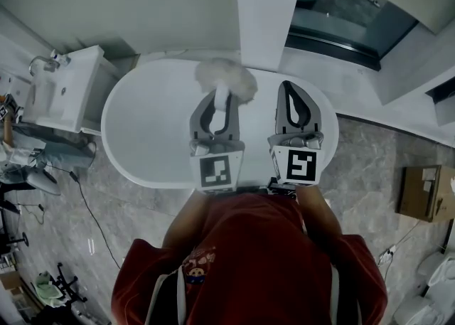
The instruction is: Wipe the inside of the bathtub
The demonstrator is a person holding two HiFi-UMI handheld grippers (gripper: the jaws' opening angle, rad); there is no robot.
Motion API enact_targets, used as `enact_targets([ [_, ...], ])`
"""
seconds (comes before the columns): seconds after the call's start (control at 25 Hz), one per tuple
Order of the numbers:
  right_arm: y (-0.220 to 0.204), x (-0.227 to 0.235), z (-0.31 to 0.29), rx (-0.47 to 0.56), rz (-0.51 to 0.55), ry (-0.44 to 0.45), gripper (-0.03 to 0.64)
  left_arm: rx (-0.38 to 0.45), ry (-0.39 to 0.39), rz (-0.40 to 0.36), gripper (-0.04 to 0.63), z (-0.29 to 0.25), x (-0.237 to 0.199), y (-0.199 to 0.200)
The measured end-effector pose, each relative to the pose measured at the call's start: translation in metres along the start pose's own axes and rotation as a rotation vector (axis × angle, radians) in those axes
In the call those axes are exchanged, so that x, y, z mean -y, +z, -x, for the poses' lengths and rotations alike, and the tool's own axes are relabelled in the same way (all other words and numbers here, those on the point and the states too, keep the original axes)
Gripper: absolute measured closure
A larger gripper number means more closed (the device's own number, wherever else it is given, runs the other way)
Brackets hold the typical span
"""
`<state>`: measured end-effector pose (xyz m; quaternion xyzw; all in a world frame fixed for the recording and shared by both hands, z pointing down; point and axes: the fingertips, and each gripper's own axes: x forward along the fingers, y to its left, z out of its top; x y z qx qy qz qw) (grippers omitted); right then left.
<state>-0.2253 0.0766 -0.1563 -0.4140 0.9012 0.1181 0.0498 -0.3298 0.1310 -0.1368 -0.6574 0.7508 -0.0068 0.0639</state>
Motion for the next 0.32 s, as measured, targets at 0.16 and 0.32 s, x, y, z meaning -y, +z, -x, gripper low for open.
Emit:
enact_targets([
  [0.16, -0.0019, 0.0001, -0.0007, -0.006, 0.000, 0.008, 0.604, 0.008, 0.007, -0.002, 0.505, -0.0007, -0.0003, 0.0033],
  [0.32, -0.0055, 0.0001, -0.0031, -0.013, -0.014, 0.018, 0.604, 0.020, 0.004, -0.020, 0.505, -0.0033, 0.0020, 0.0049],
])
